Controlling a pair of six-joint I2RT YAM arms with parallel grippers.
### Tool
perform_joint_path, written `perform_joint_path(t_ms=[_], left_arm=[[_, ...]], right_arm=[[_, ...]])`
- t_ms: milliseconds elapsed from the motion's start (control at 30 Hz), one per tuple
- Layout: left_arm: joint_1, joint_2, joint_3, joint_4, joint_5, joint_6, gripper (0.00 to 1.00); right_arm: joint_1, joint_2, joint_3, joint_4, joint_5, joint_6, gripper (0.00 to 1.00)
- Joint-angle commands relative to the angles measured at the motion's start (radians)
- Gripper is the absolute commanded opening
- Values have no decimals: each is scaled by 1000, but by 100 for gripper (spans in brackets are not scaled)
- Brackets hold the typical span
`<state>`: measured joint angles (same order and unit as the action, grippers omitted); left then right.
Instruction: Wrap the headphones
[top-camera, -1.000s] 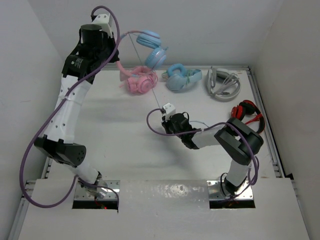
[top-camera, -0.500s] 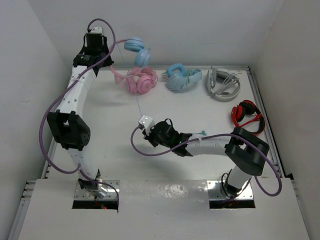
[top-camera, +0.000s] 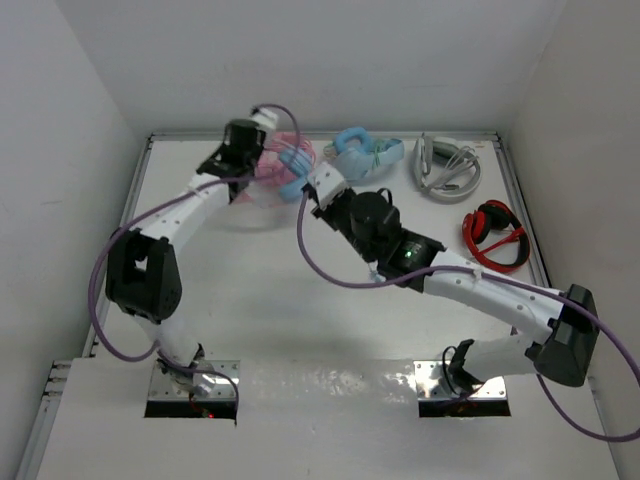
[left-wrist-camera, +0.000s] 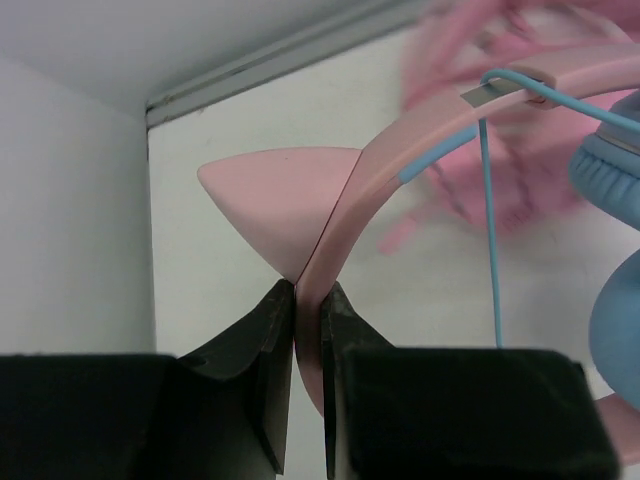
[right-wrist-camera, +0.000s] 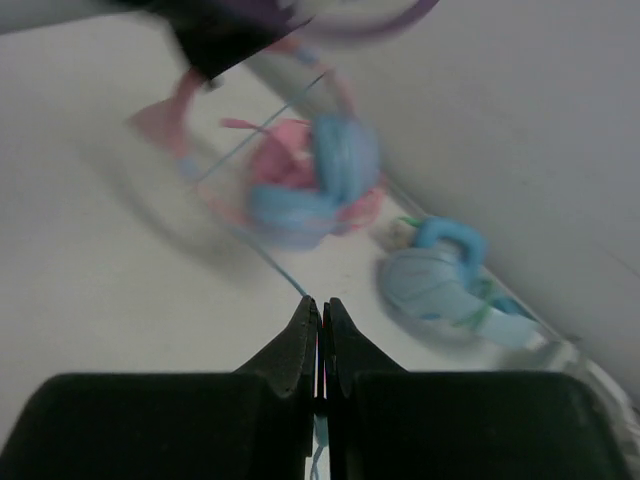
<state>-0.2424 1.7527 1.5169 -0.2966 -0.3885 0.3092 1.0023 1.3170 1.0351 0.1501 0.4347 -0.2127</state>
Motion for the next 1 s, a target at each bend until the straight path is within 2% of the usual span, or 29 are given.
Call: perform_joint_path(t_ms=[0, 33, 167, 300, 400, 533, 633, 733, 767, 800, 833, 900, 967], left_arm=[[-184, -176, -144, 215, -58, 298, 0], [-236, -189, -199, 212, -78, 312, 0], [-323, -214, -233, 81, -53, 335, 0], [-432, -239, -297, 34, -24, 352, 0], [-500, -265, -325, -21, 78, 347, 0], [-549, -233, -276, -145, 186, 283, 0], [-549, -182, -195, -173, 166, 240, 0], [-546, -142, -126, -241, 158, 199, 0], [-537, -137, -113, -262, 172, 192, 0], [-528, -127, -94, -280, 215, 183, 0], [-509, -116, -84, -320, 250, 170, 0], [-489, -104, -63, -349, 240, 148, 0], [-454, -102, -54, -343, 188, 113, 0]], right_arm=[[-118, 23, 117, -76, 186, -85, 0], [-149, 30, 134, -86, 191, -73, 0], [-328, 41, 174, -81, 113, -41, 0], [-445, 56, 220, -87, 32, 24, 0], [-522, 74, 263, -99, -39, 84, 0], [-623, 111, 310, -135, -143, 188, 0], [-631, 102, 247, -147, -267, 182, 0], [-631, 61, 171, -240, -402, 180, 0], [-631, 26, 143, -254, -425, 179, 4], [-631, 2, 75, -262, -494, 161, 25], [-631, -49, 41, -271, -532, 157, 50], [-631, -105, -71, -262, -585, 182, 60], [-631, -198, -159, -229, -709, 205, 66]])
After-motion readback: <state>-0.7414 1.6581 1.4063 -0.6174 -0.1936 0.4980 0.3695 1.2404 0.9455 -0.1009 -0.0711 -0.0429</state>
